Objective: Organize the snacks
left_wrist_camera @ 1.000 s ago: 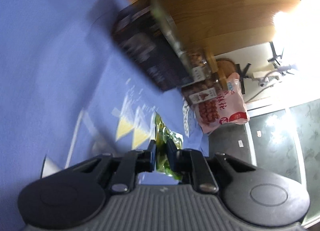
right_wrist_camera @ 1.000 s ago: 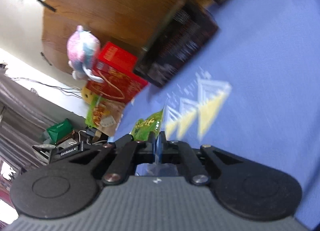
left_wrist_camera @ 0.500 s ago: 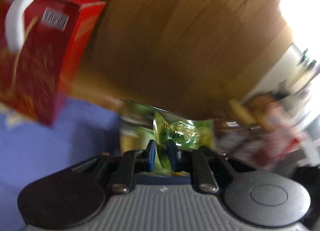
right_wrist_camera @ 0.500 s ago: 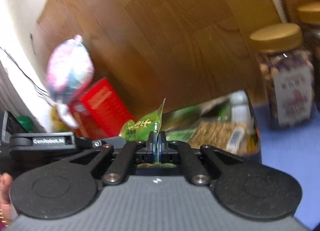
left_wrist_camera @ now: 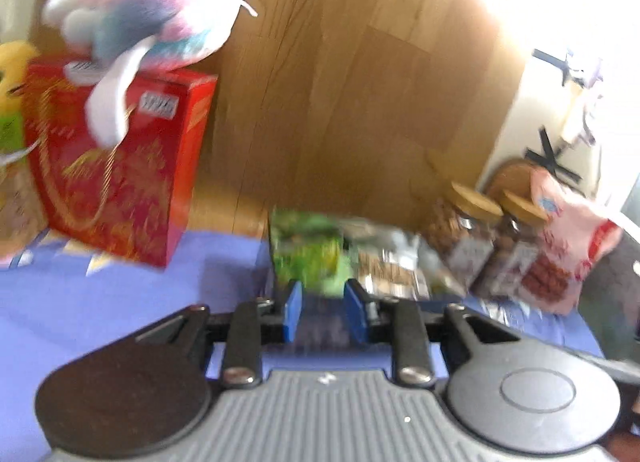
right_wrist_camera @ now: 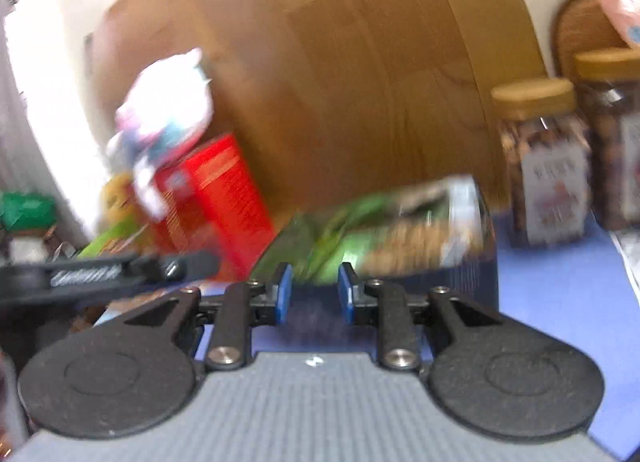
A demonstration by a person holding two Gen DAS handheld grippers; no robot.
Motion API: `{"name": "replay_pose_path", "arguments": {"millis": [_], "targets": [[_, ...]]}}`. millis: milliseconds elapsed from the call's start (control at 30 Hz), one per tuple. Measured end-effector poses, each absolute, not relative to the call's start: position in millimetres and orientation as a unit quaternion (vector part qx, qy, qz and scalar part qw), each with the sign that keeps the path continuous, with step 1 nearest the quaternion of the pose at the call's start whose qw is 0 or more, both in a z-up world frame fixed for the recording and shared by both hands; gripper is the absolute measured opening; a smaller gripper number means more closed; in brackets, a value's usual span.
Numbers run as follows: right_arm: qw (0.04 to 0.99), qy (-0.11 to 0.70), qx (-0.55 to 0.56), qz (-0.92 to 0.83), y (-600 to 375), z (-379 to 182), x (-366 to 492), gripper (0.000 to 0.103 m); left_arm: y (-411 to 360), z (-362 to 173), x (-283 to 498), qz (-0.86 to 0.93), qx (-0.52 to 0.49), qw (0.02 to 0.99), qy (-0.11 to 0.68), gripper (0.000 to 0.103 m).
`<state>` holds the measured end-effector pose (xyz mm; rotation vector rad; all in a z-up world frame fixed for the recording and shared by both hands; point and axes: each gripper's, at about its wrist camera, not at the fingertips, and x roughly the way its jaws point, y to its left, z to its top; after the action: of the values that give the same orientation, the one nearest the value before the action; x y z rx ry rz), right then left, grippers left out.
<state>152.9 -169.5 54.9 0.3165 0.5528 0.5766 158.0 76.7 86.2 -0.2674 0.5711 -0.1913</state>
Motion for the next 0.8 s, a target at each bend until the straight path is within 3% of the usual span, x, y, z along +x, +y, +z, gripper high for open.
{"name": "replay_pose_path", "arguments": {"millis": [67,167,233,333,400,467,500,600,800], "targets": [[0.907,0.273,0.175,0.269,-184,40,108,0.037,72,71,133,-0.088,-0.125,0.945,0.289,0.025],[0.930,0.259,0.162,0.206,-193,22,48,0.057,59,48,94,-0.073,-0.101,0.946,0.299,0.026],[0.942,0.258,0.125,0.175,-192,16,21,0.059,43,37,71,-0.066,-0.067,0.950,0.298,0.038],[0.944,0.257,0.132,0.158,-188,12,0,0.068,27,30,48,-0.075,-0.045,0.949,0.303,0.045],[0.947,0.245,0.141,0.152,-185,12,-12,0.087,21,30,31,-0.069,-0.040,0.950,0.302,0.053],[0.951,0.234,0.134,0.149,-184,12,-24,0.096,19,30,19,-0.059,-0.041,0.951,0.301,0.059],[0.953,0.229,0.128,0.149,-183,12,-29,0.097,19,30,14,-0.054,-0.042,0.951,0.302,0.064],[0.959,0.221,0.112,0.140,-176,11,-41,0.103,22,32,-2,-0.026,-0.044,0.956,0.290,0.102],[0.962,0.213,0.125,0.117,-176,12,-55,0.103,26,41,-20,0.010,-0.023,0.962,0.271,0.103]]}}
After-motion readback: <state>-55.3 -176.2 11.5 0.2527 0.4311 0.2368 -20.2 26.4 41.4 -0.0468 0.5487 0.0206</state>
